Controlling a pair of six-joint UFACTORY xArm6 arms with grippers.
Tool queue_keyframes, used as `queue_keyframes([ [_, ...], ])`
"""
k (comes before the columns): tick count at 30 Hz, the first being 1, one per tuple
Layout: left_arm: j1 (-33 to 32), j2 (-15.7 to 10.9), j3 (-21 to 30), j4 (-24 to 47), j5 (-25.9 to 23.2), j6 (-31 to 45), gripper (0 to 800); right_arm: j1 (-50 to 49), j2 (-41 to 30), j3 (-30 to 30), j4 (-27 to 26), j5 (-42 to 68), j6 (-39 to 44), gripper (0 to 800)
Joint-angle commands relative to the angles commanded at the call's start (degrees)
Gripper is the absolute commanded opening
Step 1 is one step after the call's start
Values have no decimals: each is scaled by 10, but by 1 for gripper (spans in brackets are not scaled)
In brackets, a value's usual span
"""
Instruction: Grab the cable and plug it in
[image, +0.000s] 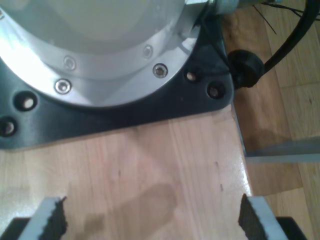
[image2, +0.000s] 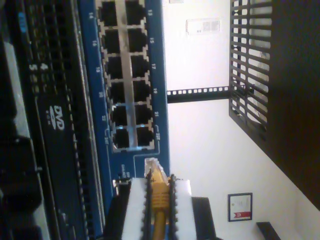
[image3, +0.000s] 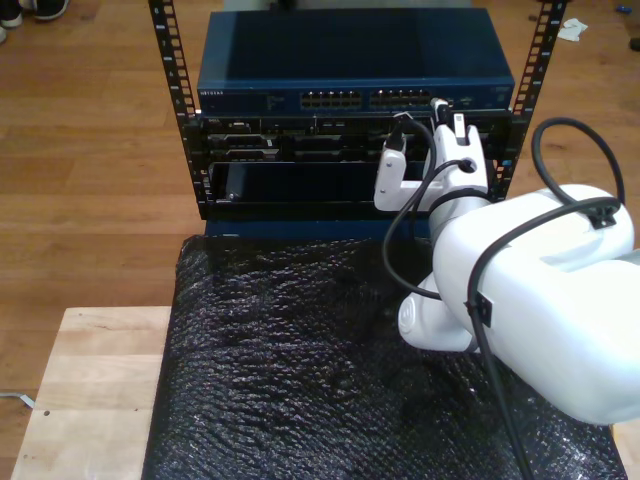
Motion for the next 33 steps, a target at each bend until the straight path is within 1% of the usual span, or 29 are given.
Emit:
queue_keyframes([
  [5,0,0,0,0,0,0,800,0,10,-17,-9,0,-6,0],
  [17,0,-1,0,0,0,0,800,-1,18,-18,-9,0,-7,0],
  [33,0,0,0,0,0,0,800,-3,29,-39,-9,0,-7,0],
])
